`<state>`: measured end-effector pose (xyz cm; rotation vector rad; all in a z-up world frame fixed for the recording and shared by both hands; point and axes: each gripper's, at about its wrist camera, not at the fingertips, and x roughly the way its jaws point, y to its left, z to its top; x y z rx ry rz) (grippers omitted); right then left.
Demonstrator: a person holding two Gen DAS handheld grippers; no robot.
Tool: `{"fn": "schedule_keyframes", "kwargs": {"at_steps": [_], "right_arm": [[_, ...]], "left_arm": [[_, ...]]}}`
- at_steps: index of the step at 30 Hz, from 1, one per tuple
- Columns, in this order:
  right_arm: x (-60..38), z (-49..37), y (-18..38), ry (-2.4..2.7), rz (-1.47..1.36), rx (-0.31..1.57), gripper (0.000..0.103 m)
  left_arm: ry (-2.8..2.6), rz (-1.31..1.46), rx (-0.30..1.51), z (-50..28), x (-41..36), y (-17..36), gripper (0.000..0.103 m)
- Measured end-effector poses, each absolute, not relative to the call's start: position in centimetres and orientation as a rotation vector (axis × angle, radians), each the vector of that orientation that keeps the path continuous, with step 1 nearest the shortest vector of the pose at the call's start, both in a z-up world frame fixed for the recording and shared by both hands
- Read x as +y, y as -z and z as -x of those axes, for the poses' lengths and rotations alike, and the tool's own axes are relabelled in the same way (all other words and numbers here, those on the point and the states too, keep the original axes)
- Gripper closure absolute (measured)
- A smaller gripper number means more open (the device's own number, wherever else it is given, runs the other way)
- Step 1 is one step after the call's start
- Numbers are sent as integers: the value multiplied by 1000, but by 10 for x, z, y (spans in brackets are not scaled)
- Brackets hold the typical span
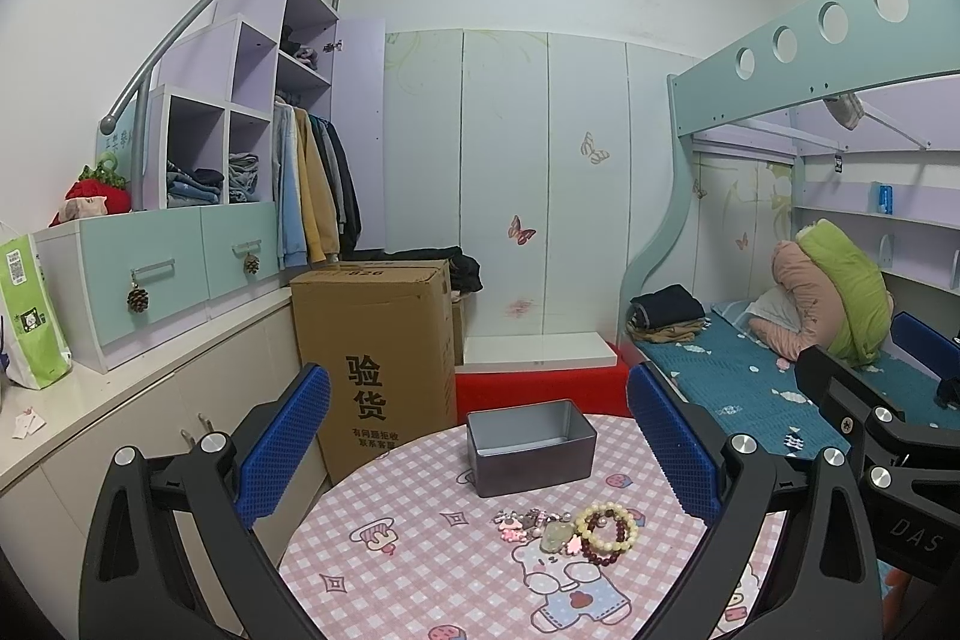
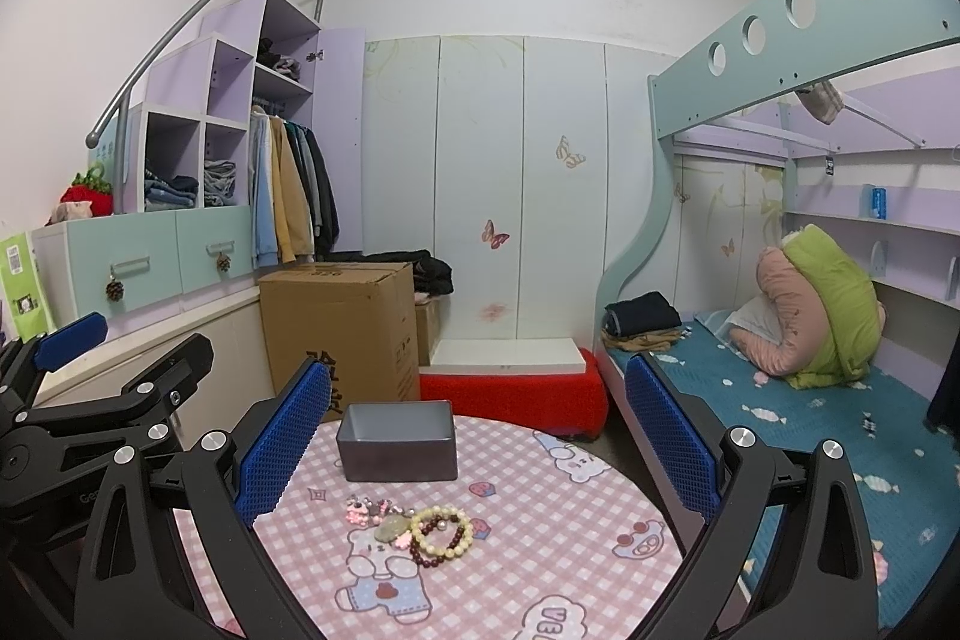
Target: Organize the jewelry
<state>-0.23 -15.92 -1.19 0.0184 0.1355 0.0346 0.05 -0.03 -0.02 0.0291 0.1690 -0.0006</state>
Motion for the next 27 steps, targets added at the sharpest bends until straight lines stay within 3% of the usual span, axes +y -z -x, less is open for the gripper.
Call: {"fn": "schedule_keyframes", "kwargs": {"at_steps": [27], "right_arm": [[-162, -1, 14, -37, -24, 146, 7]], "left_arm": [[0, -32, 175, -5, 2, 2, 7]]}}
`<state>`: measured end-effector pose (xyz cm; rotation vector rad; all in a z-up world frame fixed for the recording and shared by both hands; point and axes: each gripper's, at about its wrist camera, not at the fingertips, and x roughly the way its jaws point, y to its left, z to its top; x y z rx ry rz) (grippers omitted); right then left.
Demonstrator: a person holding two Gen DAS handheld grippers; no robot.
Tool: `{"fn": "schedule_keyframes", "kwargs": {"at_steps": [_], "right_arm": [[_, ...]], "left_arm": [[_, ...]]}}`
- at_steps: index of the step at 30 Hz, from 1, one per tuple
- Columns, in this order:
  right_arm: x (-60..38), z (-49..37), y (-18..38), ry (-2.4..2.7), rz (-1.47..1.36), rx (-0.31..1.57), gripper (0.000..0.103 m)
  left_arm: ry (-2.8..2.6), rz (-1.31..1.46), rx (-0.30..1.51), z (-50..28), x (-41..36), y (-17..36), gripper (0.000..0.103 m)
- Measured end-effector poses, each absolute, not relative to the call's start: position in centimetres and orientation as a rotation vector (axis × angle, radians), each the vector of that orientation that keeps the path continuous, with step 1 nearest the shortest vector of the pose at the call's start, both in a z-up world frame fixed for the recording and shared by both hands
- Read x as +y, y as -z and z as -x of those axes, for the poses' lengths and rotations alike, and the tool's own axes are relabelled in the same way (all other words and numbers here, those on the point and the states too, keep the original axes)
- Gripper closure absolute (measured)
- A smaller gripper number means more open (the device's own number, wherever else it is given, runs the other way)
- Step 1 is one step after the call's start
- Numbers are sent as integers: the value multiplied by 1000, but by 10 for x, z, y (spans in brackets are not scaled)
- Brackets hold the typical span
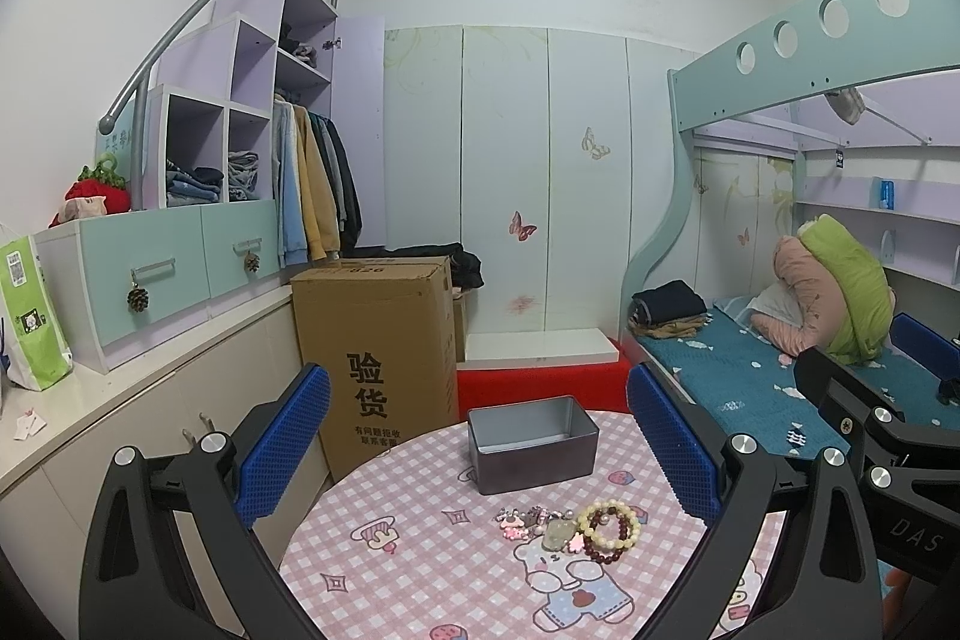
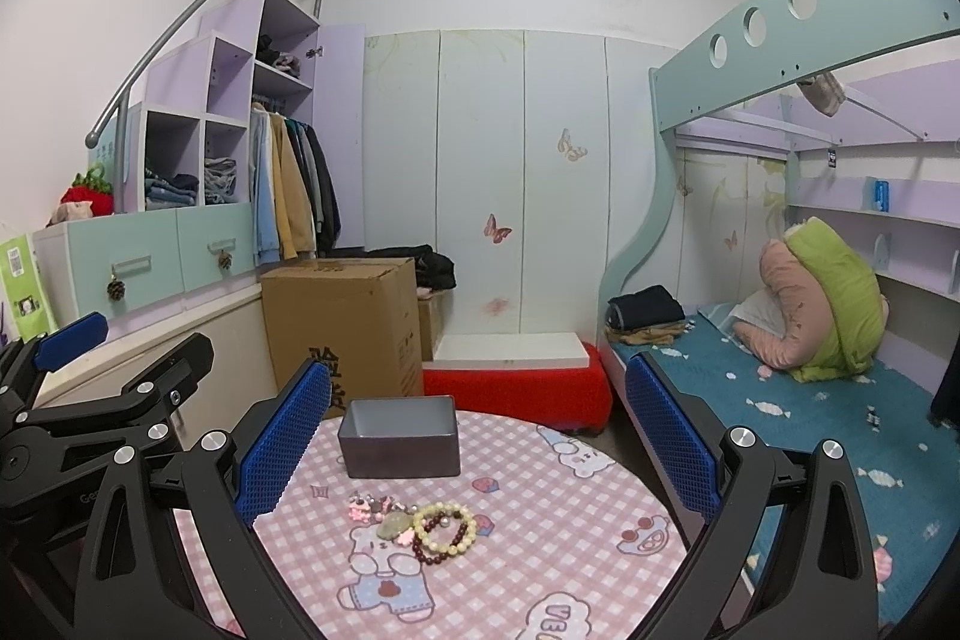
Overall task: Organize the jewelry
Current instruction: 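Reach down and grasp the yellow bead bracelet with the right tool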
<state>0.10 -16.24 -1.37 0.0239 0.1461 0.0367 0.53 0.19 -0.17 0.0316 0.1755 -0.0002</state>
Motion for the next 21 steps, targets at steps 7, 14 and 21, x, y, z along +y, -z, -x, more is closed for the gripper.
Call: {"fn": "schedule_keyframes", "kwargs": {"at_steps": [7, 14, 21], "right_arm": [[-158, -14, 21, -36, -20, 177, 7], [-158, -41, 40, -63, -29, 258, 7], [-180, -86, 79, -87, -104, 408, 7]], "left_arm": [[10, -27, 212, -17, 7, 11, 7], [31, -19, 311, -49, 11, 36, 7], [-21, 1, 474, -102, 41, 84, 7]]}}
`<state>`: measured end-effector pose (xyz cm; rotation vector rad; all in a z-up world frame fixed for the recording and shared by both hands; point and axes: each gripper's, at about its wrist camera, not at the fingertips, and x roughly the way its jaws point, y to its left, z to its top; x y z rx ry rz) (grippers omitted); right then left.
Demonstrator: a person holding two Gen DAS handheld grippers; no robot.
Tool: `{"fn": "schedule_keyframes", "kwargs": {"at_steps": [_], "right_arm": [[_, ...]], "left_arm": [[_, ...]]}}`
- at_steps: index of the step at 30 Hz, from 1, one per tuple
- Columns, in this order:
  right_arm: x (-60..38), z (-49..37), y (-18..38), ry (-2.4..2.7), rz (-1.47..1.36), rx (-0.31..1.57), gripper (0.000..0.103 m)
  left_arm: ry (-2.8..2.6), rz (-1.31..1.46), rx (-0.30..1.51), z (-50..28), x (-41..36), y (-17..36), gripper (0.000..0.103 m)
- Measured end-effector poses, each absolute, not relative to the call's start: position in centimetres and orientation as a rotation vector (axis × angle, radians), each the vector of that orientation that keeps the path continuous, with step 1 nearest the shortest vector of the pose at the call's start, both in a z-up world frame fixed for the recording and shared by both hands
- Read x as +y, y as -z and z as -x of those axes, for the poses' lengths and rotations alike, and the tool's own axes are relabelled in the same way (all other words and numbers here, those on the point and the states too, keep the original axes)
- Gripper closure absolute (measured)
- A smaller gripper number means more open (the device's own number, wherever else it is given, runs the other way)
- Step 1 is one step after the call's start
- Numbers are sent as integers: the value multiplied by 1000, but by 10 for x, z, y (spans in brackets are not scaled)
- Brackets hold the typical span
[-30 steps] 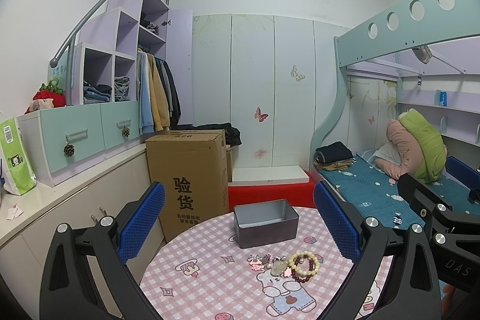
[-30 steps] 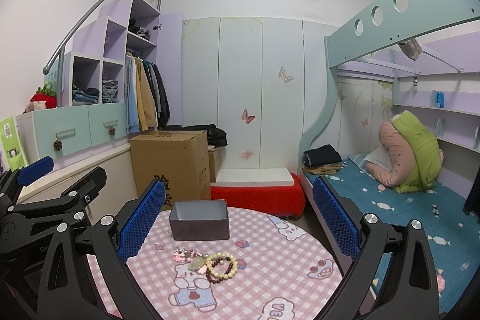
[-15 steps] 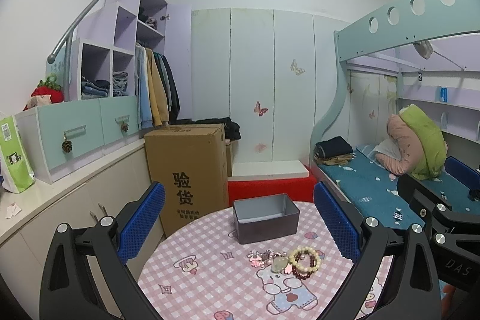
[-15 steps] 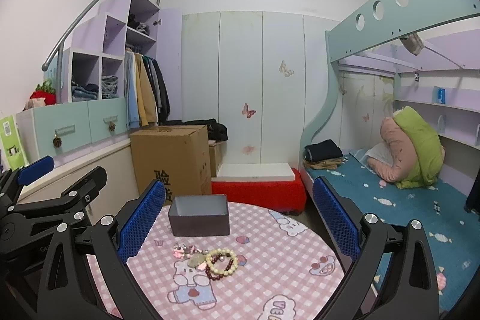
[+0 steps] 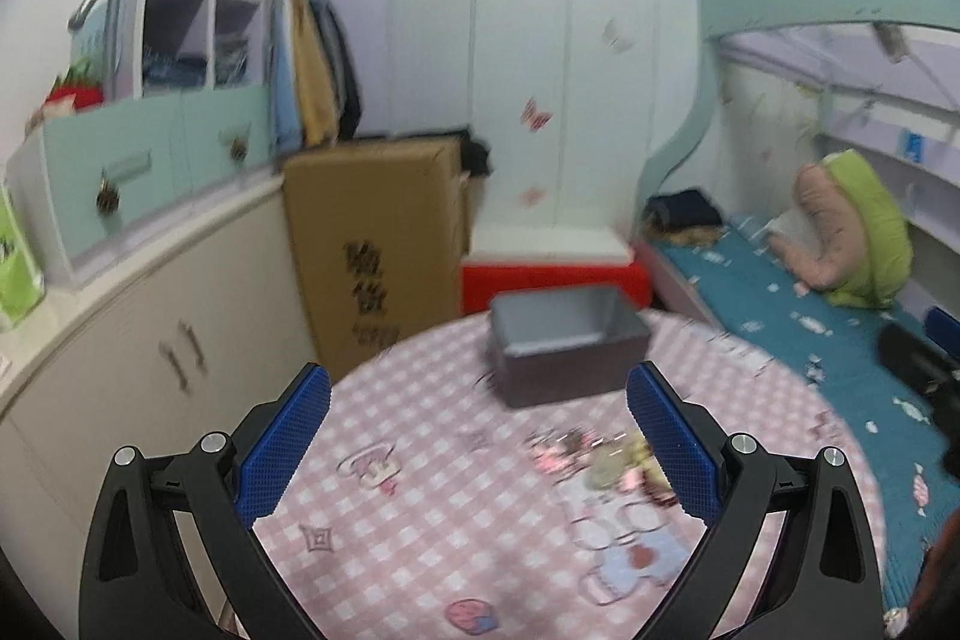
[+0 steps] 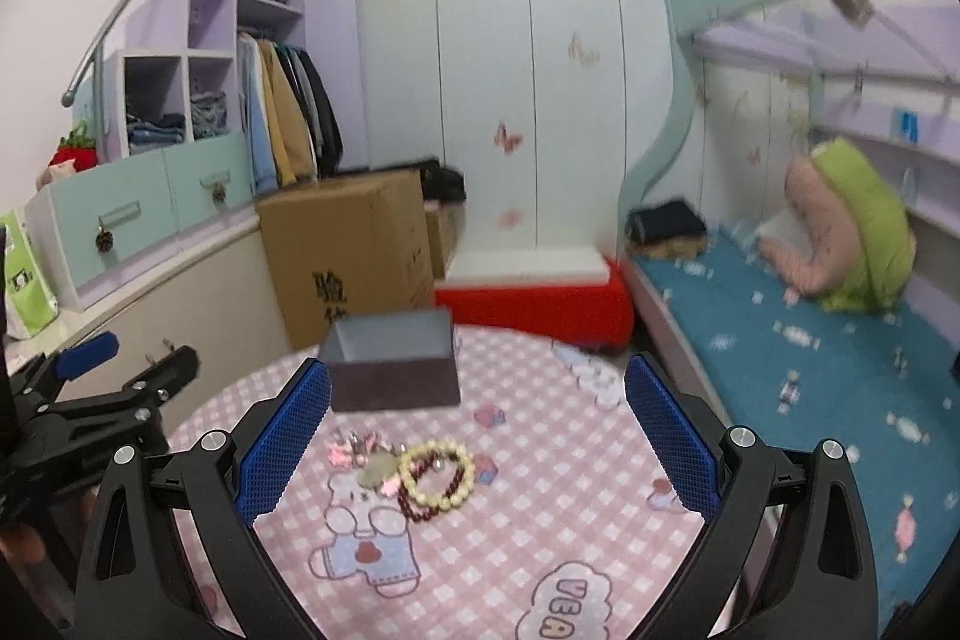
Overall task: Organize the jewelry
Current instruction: 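Reach down and grasp the yellow bead bracelet with the right tool, then grasp the red bead bracelet with the left tool while the right tool holds the yellow bracelet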
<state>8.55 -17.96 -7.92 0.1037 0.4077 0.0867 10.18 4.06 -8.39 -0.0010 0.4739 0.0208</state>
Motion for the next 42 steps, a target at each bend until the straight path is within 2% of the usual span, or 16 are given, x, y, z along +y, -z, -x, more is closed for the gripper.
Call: {"fn": "schedule_keyframes", "kwargs": {"at_steps": [8, 15, 16, 17, 19, 21, 23, 29, 30, 31, 32, 42], "right_arm": [[-193, -133, 125, -91, -112, 540, 7], [-185, -187, 166, -147, -70, 709, 8], [-182, -195, 172, -163, -63, 736, 16], [-181, -202, 178, -174, -59, 760, 36], [-178, -217, 191, -199, -54, 825, 56], [-173, -228, 202, -227, -40, 869, 57], [-169, -233, 209, -249, -31, 896, 66], [-158, -240, 220, -296, -5, 932, 70], [-159, -240, 219, -301, -6, 932, 73], [-160, -241, 220, -323, -25, 935, 85], [-161, -242, 220, -338, -37, 935, 91], [-190, -221, 207, -359, -141, 869, 92]], "left_arm": [[22, 181, 759, -162, 76, 148, 7], [31, 155, 827, -188, 69, 169, 7], [39, 142, 832, -190, 66, 169, 8], [45, 119, 841, -194, 62, 169, 8], [56, 94, 847, -198, 57, 169, 8], [68, 89, 846, -203, 55, 169, 8], [73, 84, 846, -206, 54, 170, 8], [99, 81, 859, -211, 50, 174, 8], [105, 77, 860, -212, 49, 174, 8], [109, 72, 861, -211, 47, 174, 8], [114, 66, 863, -211, 44, 174, 8], [204, -4, 870, -205, 9, 171, 8]]}}
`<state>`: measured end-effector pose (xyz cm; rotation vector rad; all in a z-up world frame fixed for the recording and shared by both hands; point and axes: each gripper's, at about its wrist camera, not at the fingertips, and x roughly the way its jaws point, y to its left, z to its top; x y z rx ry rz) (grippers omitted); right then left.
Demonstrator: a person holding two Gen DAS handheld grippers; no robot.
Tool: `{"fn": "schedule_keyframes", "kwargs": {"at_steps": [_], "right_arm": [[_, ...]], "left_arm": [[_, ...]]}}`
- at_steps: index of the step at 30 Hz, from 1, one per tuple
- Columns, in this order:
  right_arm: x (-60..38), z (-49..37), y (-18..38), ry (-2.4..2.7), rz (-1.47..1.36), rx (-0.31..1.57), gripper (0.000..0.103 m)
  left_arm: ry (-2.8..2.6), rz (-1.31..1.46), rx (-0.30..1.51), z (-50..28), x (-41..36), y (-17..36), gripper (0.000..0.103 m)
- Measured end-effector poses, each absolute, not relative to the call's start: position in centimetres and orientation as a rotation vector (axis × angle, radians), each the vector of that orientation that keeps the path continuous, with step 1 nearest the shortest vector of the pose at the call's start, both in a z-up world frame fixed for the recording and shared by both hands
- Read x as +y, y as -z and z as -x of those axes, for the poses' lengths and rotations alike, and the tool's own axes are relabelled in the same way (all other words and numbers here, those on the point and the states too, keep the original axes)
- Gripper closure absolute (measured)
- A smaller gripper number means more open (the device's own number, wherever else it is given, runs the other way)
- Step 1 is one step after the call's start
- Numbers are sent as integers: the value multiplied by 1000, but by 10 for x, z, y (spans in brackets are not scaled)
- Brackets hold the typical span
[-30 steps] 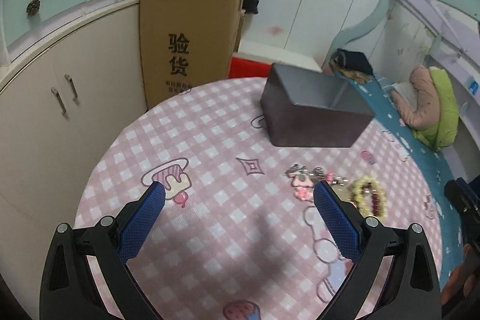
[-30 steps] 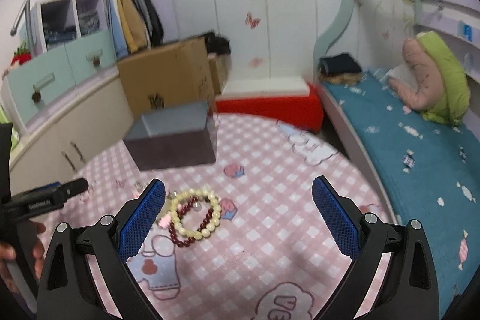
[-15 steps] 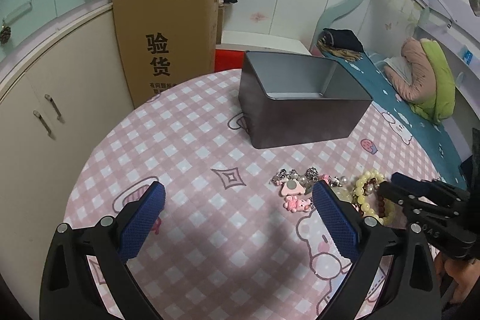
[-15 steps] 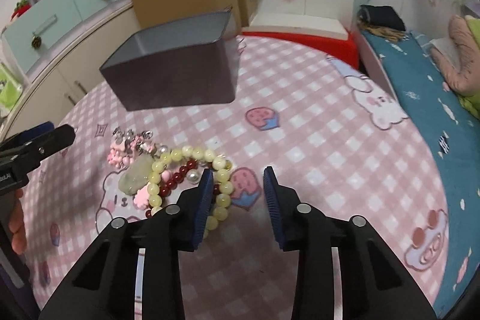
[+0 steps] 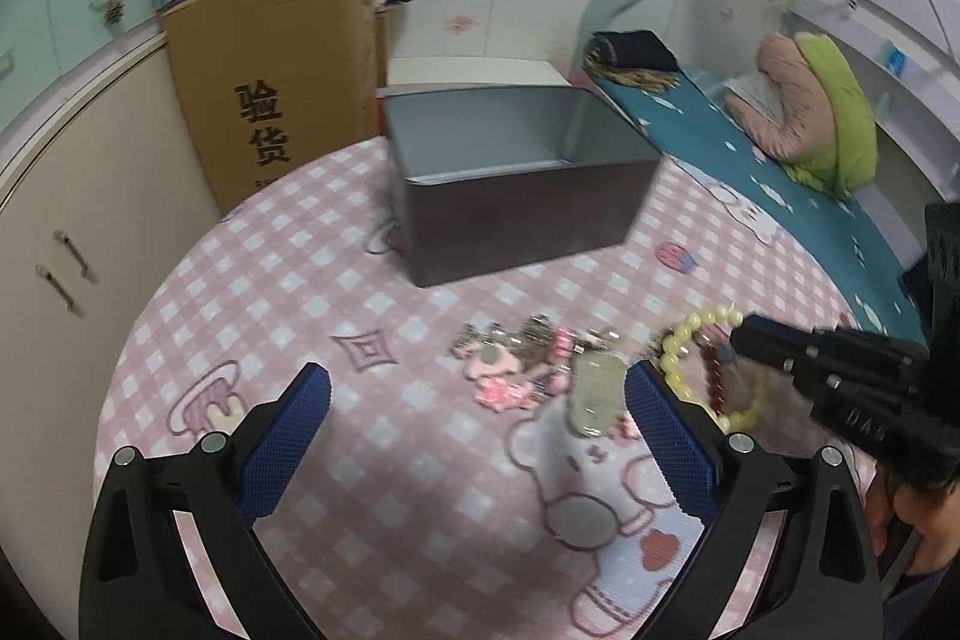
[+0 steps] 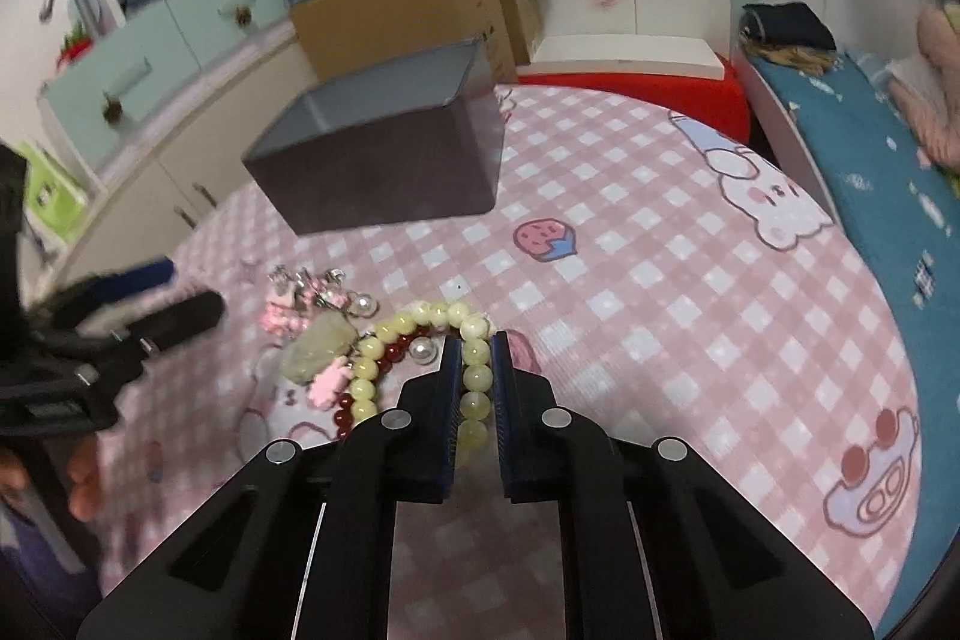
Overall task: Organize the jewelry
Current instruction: 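Grasp the red bead bracelet with the left tool while the right tool holds the yellow bracelet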
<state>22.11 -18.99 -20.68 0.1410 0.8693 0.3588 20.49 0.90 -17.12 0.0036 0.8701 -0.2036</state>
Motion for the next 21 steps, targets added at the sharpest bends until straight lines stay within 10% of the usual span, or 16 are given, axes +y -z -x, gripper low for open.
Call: {"fn": "schedule_keyframes", "kwargs": {"at_steps": [21], "right_arm": [[-213, -209, 213, -335, -142, 884, 79]], "left_arm": [[202, -128, 860, -182, -43, 179, 8]]}}
